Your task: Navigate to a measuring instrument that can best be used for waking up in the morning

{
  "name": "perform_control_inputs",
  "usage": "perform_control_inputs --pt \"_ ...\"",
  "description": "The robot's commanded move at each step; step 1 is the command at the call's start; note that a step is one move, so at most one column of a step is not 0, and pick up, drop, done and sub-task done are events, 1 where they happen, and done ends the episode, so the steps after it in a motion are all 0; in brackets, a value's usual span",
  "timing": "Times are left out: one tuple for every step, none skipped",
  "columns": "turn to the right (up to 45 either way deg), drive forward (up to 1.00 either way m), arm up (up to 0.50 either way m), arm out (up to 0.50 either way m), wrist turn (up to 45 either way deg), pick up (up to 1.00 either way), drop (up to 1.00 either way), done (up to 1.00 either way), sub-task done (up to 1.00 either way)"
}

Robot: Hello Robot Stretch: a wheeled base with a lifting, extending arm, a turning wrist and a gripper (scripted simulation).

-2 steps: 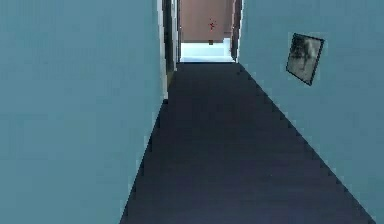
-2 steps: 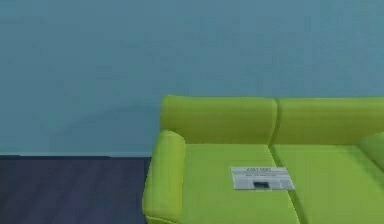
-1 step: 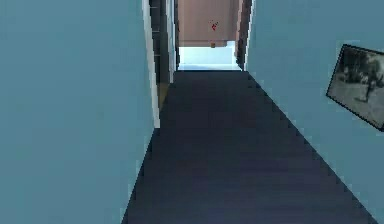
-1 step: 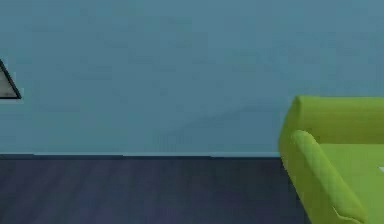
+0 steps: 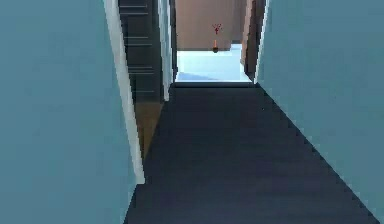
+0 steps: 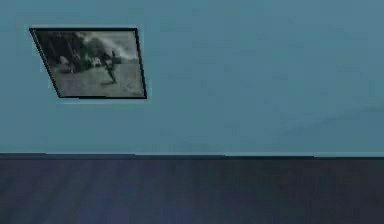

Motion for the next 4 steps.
perform_control_inputs --pt "0.0 1.0 0.0 0.0 0.0 0.0 0.0 0.0 0.0" --pt "0.0 1.0 0.0 0.0 0.0 0.0 0.0 0.0 0.0" --pt "0.0 1.0 0.0 0.0 0.0 0.0 0.0 0.0 0.0" --pt "0.0 1.0 0.0 0.0 0.0 0.0 0.0 0.0 0.0"
